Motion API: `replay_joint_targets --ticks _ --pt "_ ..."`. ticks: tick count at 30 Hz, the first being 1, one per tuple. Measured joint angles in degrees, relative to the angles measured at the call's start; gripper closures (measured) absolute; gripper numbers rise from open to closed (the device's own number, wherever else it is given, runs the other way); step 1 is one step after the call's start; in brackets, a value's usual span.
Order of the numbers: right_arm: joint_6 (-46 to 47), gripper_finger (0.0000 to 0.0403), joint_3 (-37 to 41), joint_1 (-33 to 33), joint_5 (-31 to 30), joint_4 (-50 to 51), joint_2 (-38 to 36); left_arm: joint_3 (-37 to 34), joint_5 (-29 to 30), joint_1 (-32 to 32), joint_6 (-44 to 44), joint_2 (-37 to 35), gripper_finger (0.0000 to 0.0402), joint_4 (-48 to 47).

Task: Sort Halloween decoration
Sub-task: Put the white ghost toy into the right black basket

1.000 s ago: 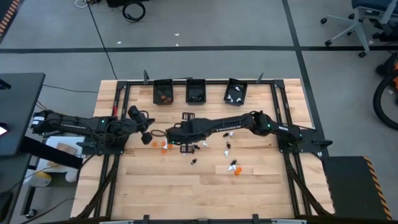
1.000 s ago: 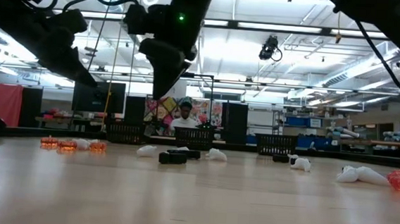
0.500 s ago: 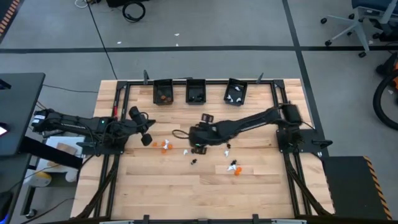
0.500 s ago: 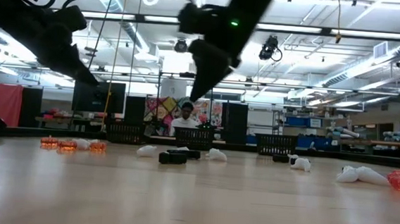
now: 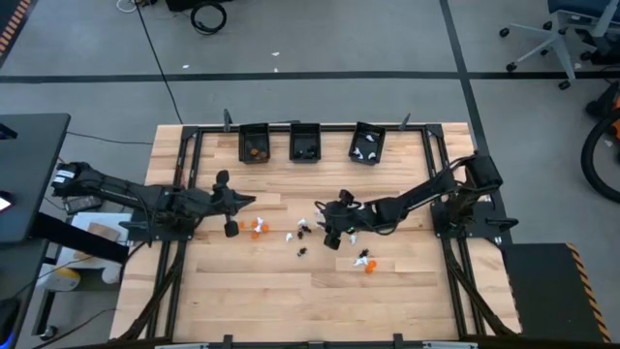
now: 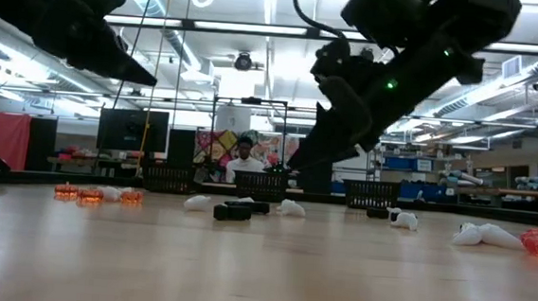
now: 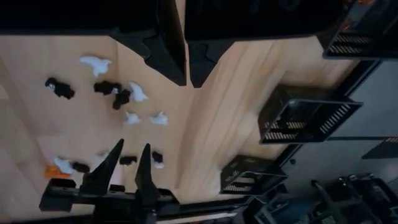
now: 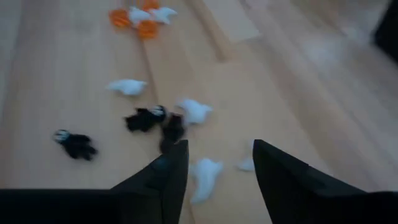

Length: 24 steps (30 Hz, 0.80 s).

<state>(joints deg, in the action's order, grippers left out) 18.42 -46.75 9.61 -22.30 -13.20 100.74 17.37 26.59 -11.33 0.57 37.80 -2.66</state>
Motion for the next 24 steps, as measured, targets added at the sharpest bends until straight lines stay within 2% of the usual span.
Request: replay_joint_targets --ticks 8,13,19,24 --pt "-0.6 0.0153 0.2 0.0 0.9 -3.0 5.0 0.0 0.1 -0.1 0.0 7.6 0.0402 3.0" --pt "-0.1 0.0132 0.2 -0.4 0.8 -5.3 7.6 0.0 0.1 -0.1 -0.1 11.0 0.0402 4.7" --pt "-0.1 0.0142 0.0 -0.3 0.8 -8.5 10.6 0.0 0.5 0.0 -0.3 12.7 0.0402 5.6" --pt "-0.4 0.0183 -0.1 0.5 0.3 -9.6 11.5 0.0 0.7 0.0 -0.3 12.8 0.0402 5.5"
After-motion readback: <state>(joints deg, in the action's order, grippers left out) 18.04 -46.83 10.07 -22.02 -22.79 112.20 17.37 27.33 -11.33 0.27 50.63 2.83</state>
